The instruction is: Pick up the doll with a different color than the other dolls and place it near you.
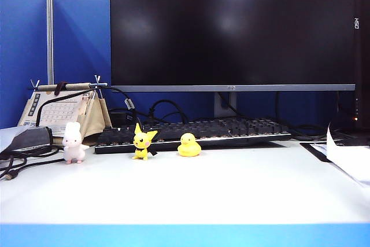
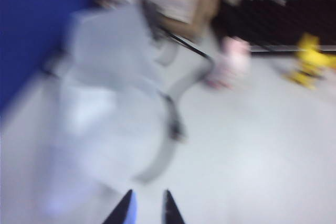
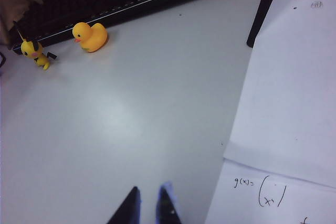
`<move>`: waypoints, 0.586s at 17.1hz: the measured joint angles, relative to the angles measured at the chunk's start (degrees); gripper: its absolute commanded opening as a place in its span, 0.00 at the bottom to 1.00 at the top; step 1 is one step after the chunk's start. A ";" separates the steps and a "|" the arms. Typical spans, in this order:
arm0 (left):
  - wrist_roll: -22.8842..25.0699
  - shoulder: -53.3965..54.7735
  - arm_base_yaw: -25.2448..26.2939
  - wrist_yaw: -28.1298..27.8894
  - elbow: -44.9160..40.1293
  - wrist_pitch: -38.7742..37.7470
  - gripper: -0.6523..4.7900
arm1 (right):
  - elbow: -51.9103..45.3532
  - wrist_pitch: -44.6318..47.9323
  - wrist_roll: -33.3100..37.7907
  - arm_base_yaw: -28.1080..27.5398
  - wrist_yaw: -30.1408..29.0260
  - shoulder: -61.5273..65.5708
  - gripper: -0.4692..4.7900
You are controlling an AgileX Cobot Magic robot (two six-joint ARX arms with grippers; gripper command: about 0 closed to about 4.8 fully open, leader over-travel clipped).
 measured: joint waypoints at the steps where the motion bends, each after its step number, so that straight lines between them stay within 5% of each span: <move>1: -0.66 0.00 0.00 3.80 0.00 0.00 0.24 | 0.00 0.00 0.00 0.00 0.00 0.00 0.19; 10: -0.76 0.02 0.00 6.12 -0.04 -6.40 0.24 | 0.00 0.00 0.00 0.00 0.00 0.00 0.19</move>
